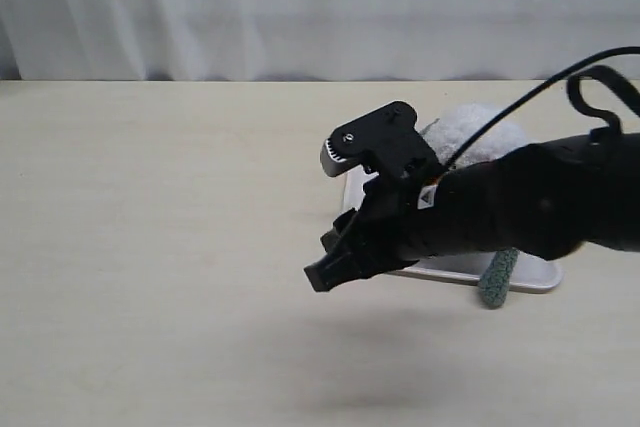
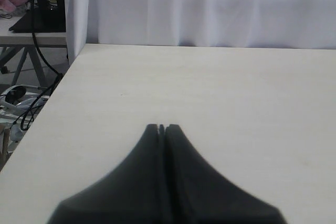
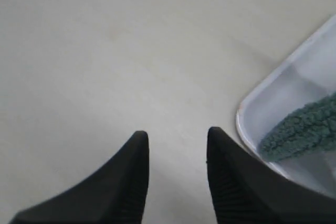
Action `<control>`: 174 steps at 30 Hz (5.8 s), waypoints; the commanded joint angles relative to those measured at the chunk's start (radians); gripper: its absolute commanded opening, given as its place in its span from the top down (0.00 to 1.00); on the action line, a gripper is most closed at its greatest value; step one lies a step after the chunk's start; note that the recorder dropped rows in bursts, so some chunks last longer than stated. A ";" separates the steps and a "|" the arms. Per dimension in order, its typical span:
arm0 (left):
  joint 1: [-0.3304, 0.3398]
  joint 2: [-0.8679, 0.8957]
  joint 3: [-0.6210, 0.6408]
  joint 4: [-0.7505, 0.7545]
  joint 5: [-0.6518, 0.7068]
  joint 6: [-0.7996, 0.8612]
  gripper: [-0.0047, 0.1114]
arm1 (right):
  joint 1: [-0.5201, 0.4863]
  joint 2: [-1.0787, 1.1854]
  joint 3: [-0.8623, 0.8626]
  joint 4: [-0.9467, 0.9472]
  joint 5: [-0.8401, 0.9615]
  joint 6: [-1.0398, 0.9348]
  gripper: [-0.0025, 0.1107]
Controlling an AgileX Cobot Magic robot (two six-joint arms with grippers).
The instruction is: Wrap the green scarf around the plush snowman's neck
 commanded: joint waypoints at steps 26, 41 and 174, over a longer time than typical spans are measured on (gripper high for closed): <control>0.001 -0.002 0.004 -0.004 -0.009 0.000 0.96 | 0.049 0.128 -0.193 -0.802 0.560 1.041 0.59; 0.001 -0.002 0.004 -0.004 -0.009 0.000 0.96 | 0.069 0.255 -0.117 -1.205 0.234 1.630 0.48; 0.001 -0.002 0.004 -0.004 -0.009 0.000 0.96 | -0.291 0.072 0.178 -1.306 -0.093 1.542 0.94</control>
